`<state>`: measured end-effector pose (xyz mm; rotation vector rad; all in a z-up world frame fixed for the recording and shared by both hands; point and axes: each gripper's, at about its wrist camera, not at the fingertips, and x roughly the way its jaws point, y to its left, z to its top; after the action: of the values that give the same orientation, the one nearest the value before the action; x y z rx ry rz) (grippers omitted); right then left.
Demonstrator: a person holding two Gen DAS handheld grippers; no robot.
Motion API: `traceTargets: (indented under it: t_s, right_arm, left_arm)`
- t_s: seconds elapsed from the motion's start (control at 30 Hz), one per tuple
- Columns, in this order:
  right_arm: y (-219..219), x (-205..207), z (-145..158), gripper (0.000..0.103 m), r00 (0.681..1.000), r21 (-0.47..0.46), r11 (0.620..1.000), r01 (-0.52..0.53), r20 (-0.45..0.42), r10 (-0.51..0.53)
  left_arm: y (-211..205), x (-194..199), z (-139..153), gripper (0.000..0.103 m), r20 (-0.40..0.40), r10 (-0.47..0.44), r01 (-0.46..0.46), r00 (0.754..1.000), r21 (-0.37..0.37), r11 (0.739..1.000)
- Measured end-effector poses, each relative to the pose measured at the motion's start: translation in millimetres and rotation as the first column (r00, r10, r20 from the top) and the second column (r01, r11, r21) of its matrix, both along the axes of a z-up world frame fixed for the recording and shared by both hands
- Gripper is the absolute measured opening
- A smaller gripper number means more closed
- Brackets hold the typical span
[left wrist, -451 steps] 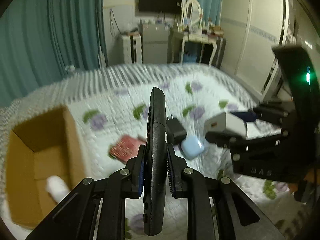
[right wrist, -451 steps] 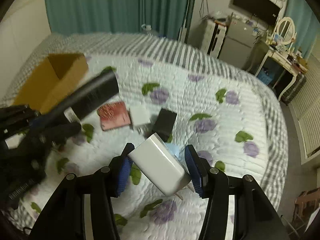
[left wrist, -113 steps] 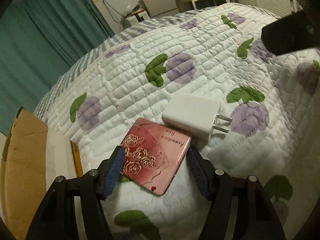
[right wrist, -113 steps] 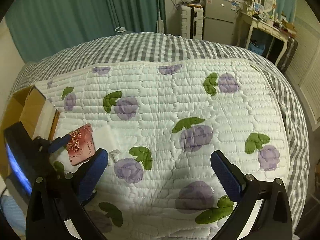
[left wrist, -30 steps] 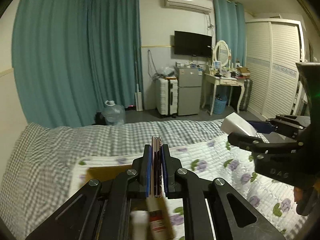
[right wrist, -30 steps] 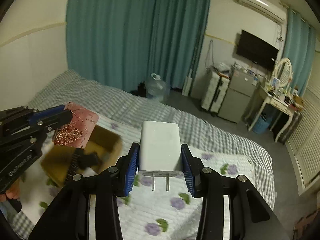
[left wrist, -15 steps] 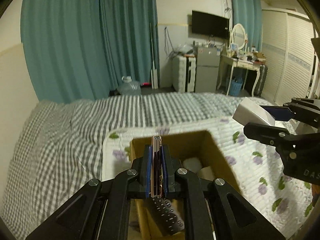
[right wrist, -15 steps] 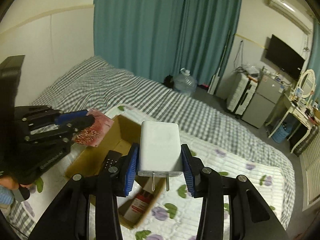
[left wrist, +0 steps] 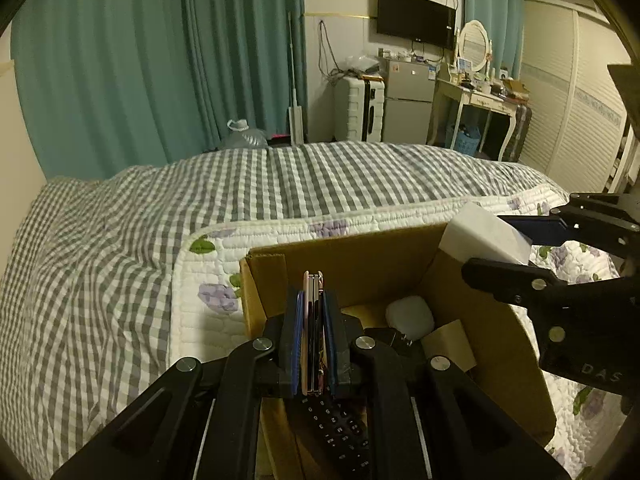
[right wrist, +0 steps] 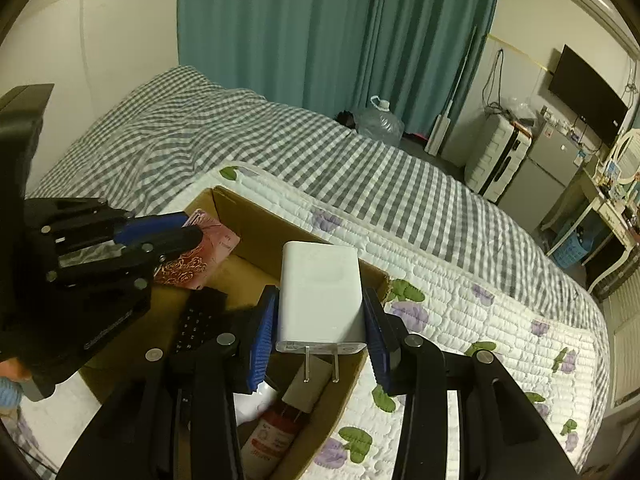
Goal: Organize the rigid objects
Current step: 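Carry the card case and white charger into the box and open both tools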
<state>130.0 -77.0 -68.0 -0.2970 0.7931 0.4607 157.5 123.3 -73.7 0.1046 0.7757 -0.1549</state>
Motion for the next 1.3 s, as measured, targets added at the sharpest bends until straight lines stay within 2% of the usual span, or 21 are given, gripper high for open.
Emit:
traceTargets:
  t_s: [0.07, 0.1, 0.2, 0.37, 0.47, 0.6, 0.7, 0.93, 1.17, 1.3]
  right_arm:
    - [3.0, 1.1, -1.4, 0.041, 1.000, -0.003, 1.000, 0.000, -0.003, 0.000]
    - [4.4, 0.0, -1.6, 0.041, 1.000, -0.005, 1.000, -0.001, -0.002, 0.001]
    - [7.1, -5.9, 0.5, 0.041, 1.000, -0.010, 1.000, -0.004, 0.003, 0.004]
    - [8.7, -17.1, 9.4, 0.041, 1.000, -0.020, 1.000, -0.003, 0.015, 0.003]
    - [8.9, -23.1, 14.3, 0.041, 1.000, -0.023, 1.000, 0.003, 0.023, -0.003]
    - [11.5, -27.9, 15.8, 0.041, 1.000, -0.014, 1.000, 0.009, 0.027, -0.009]
    - [16.0, -31.6, 14.0, 0.041, 0.999, -0.011, 1.000, 0.016, 0.033, -0.015]
    - [20.2, -31.1, -9.6, 0.041, 0.998, 0.006, 0.998, 0.069, 0.004, -0.069]
    - [19.7, -13.2, -41.3, 0.041, 0.989, 0.010, 0.991, 0.134, -0.057, -0.134]
    - [13.7, -6.3, -46.6, 0.042, 0.982, 0.035, 0.984, 0.176, -0.071, -0.173]
  left_arm:
    - [5.4, 0.8, 2.4, 0.015, 0.005, 0.010, -0.009, 1.000, -0.024, 1.000]
    - [6.6, -0.4, 6.1, 0.020, 0.017, 0.009, -0.008, 1.000, -0.034, 0.999]
    - [7.6, -9.8, 21.2, 0.046, 0.070, 0.002, 0.002, 0.998, -0.065, 0.998]
    - [3.2, -27.1, 36.9, 0.049, 0.128, -0.013, 0.021, 0.992, -0.062, 0.998]
    - [6.2, -37.1, 40.9, 0.057, 0.149, -0.010, 0.020, 0.989, -0.068, 0.998]
    - [12.3, -48.5, 42.5, 0.059, 0.157, 0.006, 0.007, 0.988, -0.080, 0.997]
    - [16.1, -56.2, 40.6, 0.064, 0.162, 0.031, -0.020, 0.986, -0.070, 0.997]
    - [28.6, -73.2, 34.2, 0.067, 0.181, 0.084, -0.074, 0.980, -0.059, 0.996]
    - [31.2, -73.4, 26.1, 0.067, 0.169, 0.101, -0.095, 0.980, -0.045, 0.994]
    - [30.3, -73.0, 24.8, 0.067, 0.171, 0.103, -0.098, 0.980, -0.039, 0.994]
